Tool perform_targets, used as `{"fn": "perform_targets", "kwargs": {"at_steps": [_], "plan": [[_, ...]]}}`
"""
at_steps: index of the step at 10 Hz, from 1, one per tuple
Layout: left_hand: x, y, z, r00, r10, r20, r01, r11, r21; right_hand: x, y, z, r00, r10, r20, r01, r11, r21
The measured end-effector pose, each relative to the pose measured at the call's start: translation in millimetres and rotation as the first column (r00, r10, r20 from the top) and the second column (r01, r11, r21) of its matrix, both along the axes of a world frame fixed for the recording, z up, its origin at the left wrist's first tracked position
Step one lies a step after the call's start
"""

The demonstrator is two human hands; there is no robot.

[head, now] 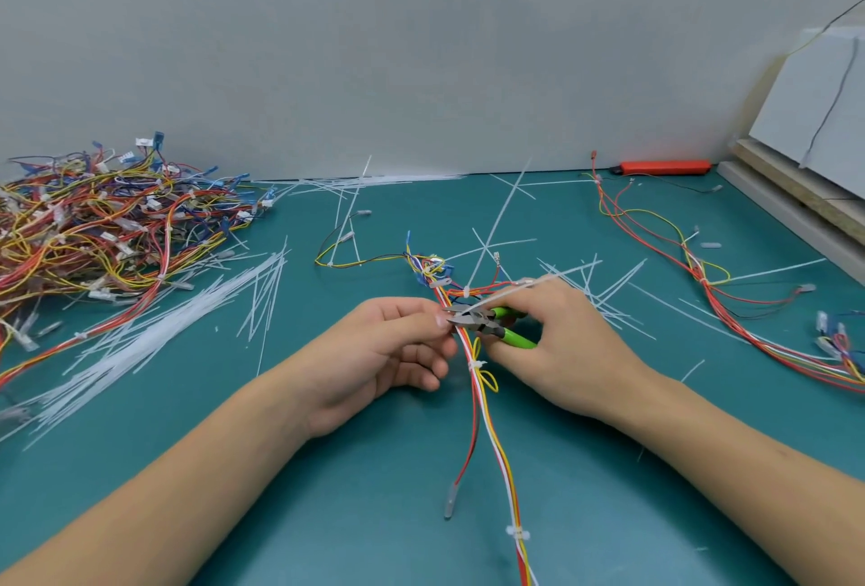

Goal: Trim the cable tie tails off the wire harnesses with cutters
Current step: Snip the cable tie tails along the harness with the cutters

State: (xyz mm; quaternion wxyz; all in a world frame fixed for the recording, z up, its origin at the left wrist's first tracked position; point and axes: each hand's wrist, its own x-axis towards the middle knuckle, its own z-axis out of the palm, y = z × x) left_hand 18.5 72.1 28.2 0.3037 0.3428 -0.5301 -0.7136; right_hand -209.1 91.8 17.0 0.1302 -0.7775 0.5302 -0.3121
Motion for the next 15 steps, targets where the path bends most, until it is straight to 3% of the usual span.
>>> {"fn": "perform_targets", "kwargs": {"at_steps": [15], "plan": [[-0.5,2.5,2.7,1.0,-0.013,0.023,0.014,1.0,-0.025,0.9,1.7,2.3,0.999,-0.016,0.041,0.013,0.998,0.058]]}}
